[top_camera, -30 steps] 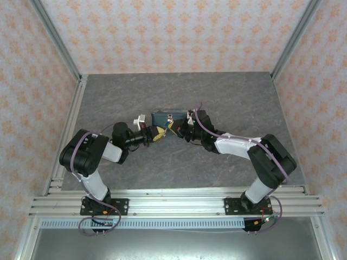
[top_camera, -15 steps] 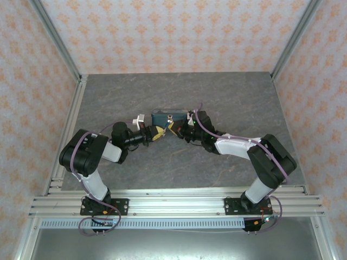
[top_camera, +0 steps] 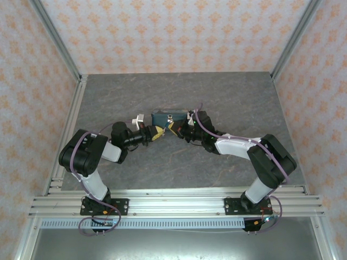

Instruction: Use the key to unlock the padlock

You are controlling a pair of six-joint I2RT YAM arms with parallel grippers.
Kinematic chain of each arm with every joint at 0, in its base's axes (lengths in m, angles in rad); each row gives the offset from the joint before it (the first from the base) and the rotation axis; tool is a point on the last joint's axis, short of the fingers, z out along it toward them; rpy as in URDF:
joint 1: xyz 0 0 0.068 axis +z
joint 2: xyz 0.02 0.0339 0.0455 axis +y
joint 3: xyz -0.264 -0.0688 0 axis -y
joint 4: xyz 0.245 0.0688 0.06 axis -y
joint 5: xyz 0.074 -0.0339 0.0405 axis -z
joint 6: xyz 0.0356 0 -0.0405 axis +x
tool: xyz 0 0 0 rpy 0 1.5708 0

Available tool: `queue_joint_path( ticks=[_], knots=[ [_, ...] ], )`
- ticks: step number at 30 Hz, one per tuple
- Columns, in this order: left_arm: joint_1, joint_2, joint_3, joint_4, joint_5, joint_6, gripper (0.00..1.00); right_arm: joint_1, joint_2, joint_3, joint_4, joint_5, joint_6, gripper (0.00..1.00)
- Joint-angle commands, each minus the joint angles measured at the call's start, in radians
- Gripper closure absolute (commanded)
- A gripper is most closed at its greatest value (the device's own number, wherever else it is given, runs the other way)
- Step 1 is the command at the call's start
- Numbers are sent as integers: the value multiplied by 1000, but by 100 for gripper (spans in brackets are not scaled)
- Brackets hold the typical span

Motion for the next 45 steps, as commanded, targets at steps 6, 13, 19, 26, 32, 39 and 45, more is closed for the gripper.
queue_joint_path(
  ticks=[6,13,19,26,32,39,45],
  knots=[
    [20,-377,44,-790,-53,540,100,-10,39,1,-154,111,-205,100],
    [16,-569,126,-1132,-77,805,100,10,44,-47,-138,144,-260,100],
    [-45,-673,179,-1261,-128,945,100,41,-176,-27,-331,126,-428,71],
    [-109,-840,250,-1396,-180,1084,100,42,-408,54,-470,-152,-534,46],
    [-114,-922,282,-1427,-94,1080,100,73,-426,105,-339,-373,-430,45],
    [-121,-967,297,-1394,-7,1018,100,129,-393,180,-357,-411,-453,51],
    [-123,-987,298,-1382,21,972,100,141,-386,186,-348,-417,-452,61]
  ],
)
